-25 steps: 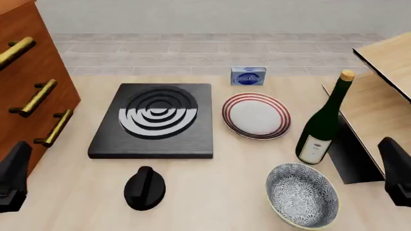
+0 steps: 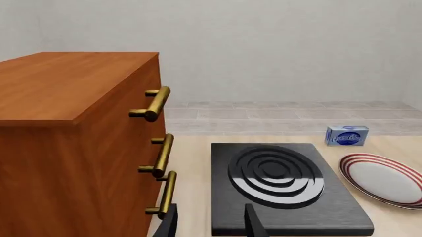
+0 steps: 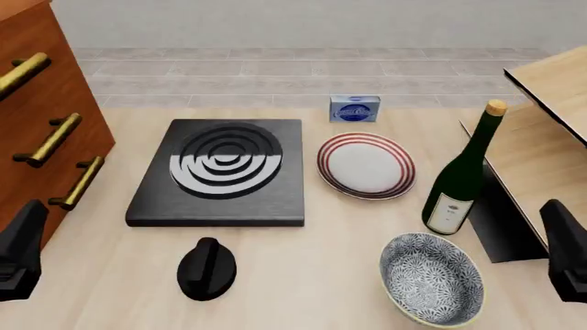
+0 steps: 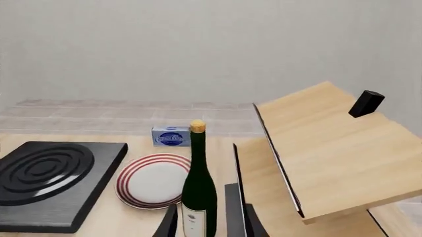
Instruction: Put the bowl on the stove.
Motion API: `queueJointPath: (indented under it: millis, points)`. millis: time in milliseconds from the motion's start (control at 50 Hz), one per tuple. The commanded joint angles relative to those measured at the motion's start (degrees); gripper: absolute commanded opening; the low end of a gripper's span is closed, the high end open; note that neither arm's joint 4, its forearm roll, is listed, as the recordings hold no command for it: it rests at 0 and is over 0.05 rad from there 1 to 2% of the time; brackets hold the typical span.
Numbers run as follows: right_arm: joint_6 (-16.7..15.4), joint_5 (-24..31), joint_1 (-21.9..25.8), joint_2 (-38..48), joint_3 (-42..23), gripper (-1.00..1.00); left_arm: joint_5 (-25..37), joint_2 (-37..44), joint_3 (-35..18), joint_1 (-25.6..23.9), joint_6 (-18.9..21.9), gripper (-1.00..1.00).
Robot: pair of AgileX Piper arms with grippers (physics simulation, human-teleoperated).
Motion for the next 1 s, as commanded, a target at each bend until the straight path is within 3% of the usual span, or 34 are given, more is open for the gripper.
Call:
queueJointPath:
  millis: [20, 340, 360, 380, 460, 720, 1000]
  points:
    - [-1.44, 1.14, 0.84, -0.29, -2.03, 1.00, -0.17, 0.18, 0.02, -0.02, -0.02, 1.00]
    - [-12.36, 11.65, 7.00, -0.41, -11.81, 1.00, -0.17, 0.18, 0.02, -0.03, -0.02, 1.00]
    - [-14.71, 13.62, 8.51, -0.42, -12.62, 1.00, -0.25, 0.26, 0.02, -0.02, -0.02, 1.00]
    - [-14.72, 13.64, 8.51, -0.41, -12.64, 1.00, -0.26, 0.27, 0.02, -0.02, -0.02, 1.00]
    - [-19.66, 18.66, 12.10, -0.41, -14.61, 1.00, -0.18, 0.20, 0.02, -0.02, -0.02, 1.00]
    - [-29.51, 28.62, 17.62, -0.40, -16.24, 1.00, -0.28, 0.29, 0.02, -0.03, -0.02, 1.00]
    - [-37.10, 36.33, 21.28, -0.38, -17.09, 1.00, -0.08, 0.09, 0.02, -0.02, -0.01, 1.00]
